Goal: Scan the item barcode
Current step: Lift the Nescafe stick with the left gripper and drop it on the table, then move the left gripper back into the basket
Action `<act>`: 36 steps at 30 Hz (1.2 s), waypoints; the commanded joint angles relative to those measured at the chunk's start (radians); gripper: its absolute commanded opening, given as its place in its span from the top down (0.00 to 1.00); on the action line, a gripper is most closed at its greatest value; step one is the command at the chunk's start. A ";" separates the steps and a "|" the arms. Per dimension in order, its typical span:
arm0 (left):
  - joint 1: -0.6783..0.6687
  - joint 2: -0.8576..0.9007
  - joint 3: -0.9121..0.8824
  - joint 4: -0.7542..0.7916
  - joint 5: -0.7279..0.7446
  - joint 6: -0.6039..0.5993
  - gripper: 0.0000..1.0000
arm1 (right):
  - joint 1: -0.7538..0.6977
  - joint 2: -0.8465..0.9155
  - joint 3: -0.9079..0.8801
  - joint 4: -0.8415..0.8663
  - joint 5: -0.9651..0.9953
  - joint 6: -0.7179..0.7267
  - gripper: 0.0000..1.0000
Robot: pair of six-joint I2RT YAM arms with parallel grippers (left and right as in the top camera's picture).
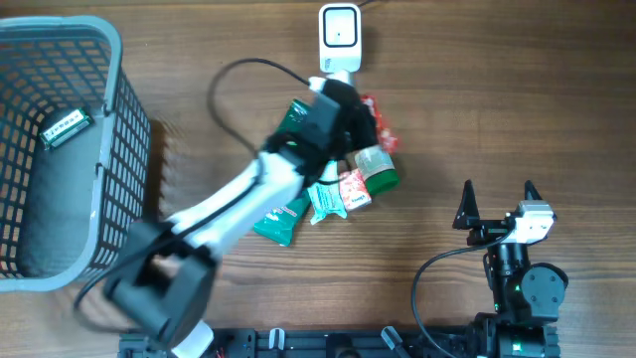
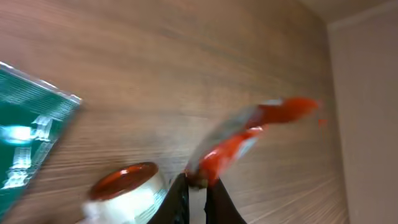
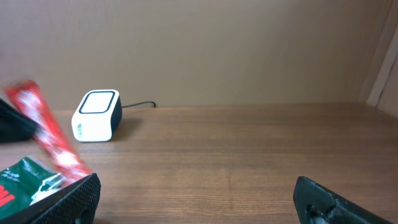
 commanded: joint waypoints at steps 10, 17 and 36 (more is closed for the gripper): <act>-0.068 0.113 0.002 0.122 -0.013 -0.023 0.94 | 0.000 -0.006 -0.001 0.002 0.010 -0.018 0.00; 0.010 -0.071 0.010 0.019 -0.018 0.064 0.09 | 0.000 -0.006 -0.001 0.002 0.010 -0.018 0.00; 0.088 -0.639 0.010 -0.741 -0.671 0.111 0.00 | 0.000 -0.006 -0.001 0.002 0.010 -0.018 0.00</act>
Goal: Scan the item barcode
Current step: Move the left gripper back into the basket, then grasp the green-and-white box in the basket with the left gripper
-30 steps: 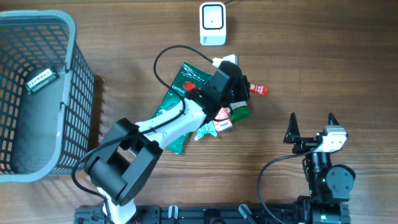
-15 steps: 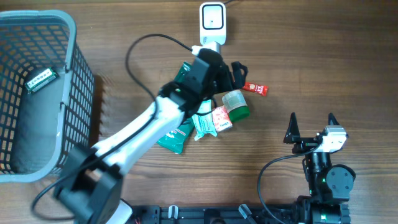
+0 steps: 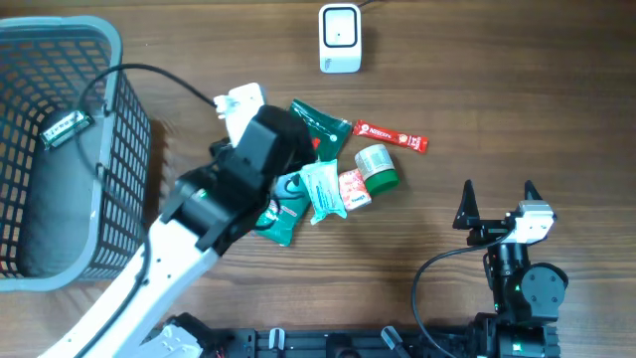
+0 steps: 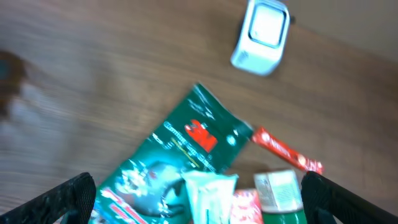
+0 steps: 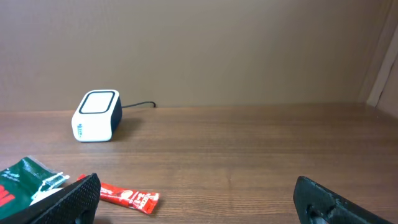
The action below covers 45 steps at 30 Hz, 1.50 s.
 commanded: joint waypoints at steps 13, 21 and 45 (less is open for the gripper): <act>0.716 -0.393 0.003 0.076 -0.102 0.058 0.00 | 0.000 -0.006 -0.001 0.002 0.010 -0.018 0.00; 0.991 -0.298 0.003 0.232 -0.095 0.175 0.00 | 0.000 -0.006 -0.001 0.002 0.010 -0.018 0.00; 1.227 0.638 0.003 0.746 0.297 -0.127 0.96 | 0.000 -0.006 -0.001 0.002 0.010 -0.018 0.00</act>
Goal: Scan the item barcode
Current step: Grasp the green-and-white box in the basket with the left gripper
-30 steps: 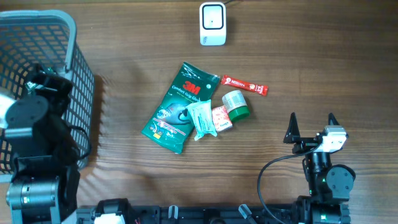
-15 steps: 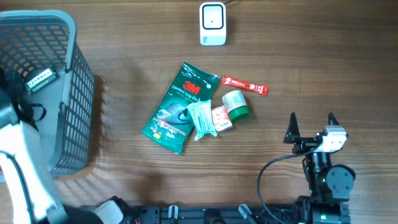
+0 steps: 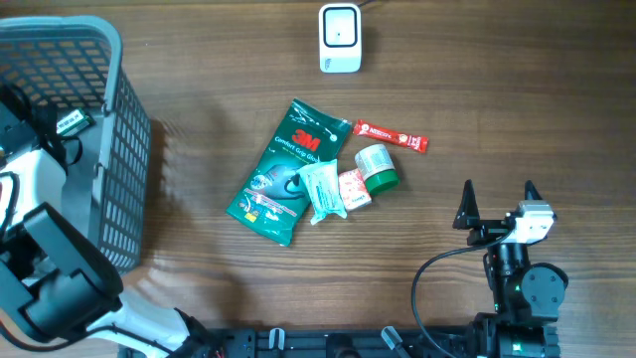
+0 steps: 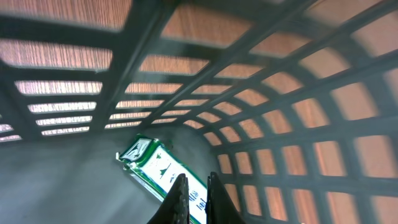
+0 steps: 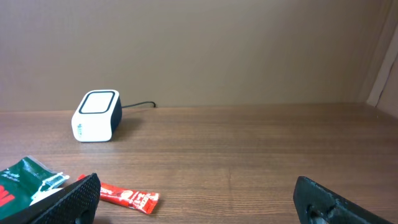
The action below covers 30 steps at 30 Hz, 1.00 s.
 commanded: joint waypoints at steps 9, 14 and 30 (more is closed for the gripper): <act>-0.009 0.176 0.006 0.142 0.014 -0.074 0.96 | 0.000 -0.006 -0.001 0.002 0.010 -0.018 0.00; -0.022 0.193 0.006 0.119 0.014 -0.073 0.96 | 0.000 -0.006 -0.001 0.002 0.010 -0.018 0.00; -0.023 -0.043 0.006 -0.235 0.072 -0.062 0.96 | 0.000 -0.006 -0.001 0.002 0.010 -0.018 0.00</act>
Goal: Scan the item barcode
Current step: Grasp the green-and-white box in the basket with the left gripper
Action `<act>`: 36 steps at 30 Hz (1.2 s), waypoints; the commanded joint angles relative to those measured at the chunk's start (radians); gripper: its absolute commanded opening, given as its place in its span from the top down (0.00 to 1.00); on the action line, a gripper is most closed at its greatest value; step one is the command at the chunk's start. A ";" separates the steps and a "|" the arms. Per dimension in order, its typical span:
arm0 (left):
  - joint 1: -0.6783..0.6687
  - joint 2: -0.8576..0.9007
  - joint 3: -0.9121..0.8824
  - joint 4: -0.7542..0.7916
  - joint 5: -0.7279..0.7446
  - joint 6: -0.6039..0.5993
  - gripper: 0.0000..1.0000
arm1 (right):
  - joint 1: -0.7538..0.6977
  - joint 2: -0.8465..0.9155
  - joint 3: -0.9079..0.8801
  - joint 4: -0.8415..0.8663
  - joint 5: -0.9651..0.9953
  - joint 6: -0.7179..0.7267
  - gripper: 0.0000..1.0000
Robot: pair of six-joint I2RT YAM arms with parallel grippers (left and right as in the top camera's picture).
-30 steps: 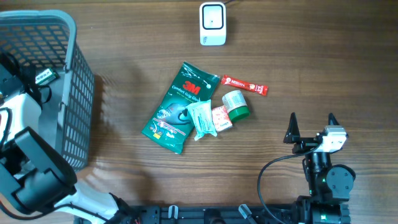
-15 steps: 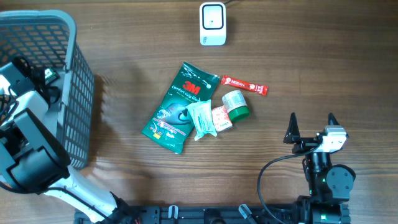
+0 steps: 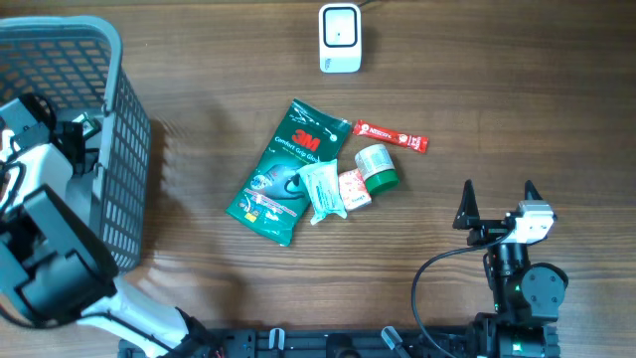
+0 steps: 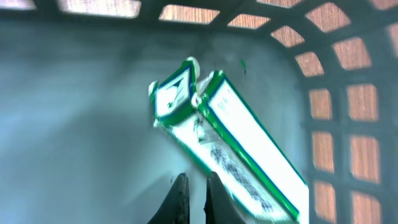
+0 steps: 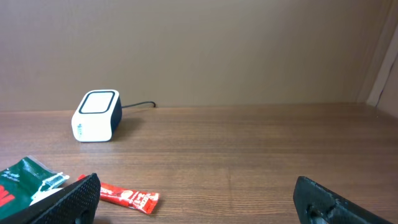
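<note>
The white barcode scanner [image 3: 339, 38] stands at the far edge of the table, also seen as the scanner [image 5: 96, 116] in the right wrist view. My left gripper [image 4: 193, 185] is down inside the grey basket [image 3: 111, 70], shut with nothing between its fingers. A green-and-white box [image 4: 230, 149] lies on the basket floor just right of the fingertips. In the overhead view the left gripper [image 3: 78, 131] covers most of that box. My right gripper [image 5: 199, 208] rests open near the front right, holding nothing.
A pile lies mid-table: a green 3M packet [image 3: 283, 167], a red stick packet [image 3: 391, 136], a green-capped jar [image 3: 376, 166] and two small sachets [image 3: 333, 189]. The basket wall [image 4: 336, 112] closes in round my left gripper.
My left gripper, still shut, now sits lower and closer to the green-and-white box in the basket, which fills more of its view. The right arm and the pile have not moved.
My left gripper was shut on the red stick packet near the scanner. Then the stick lay on the table beside the pile and the gripper was open above it. Then the gripper was shut inside the basket, above the box, and now it is close beside the box.
</note>
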 commanded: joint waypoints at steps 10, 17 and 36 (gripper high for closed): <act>-0.069 -0.083 -0.006 0.209 -0.008 -0.001 0.96 | 0.000 -0.006 -0.001 0.002 0.010 -0.017 0.00; -0.107 0.122 -0.006 0.454 -0.080 -0.022 0.96 | 0.000 -0.006 -0.001 0.002 0.010 -0.017 0.00; -0.106 -0.043 -0.006 0.070 -0.092 -0.024 0.96 | 0.000 -0.006 -0.001 0.002 0.010 -0.017 0.00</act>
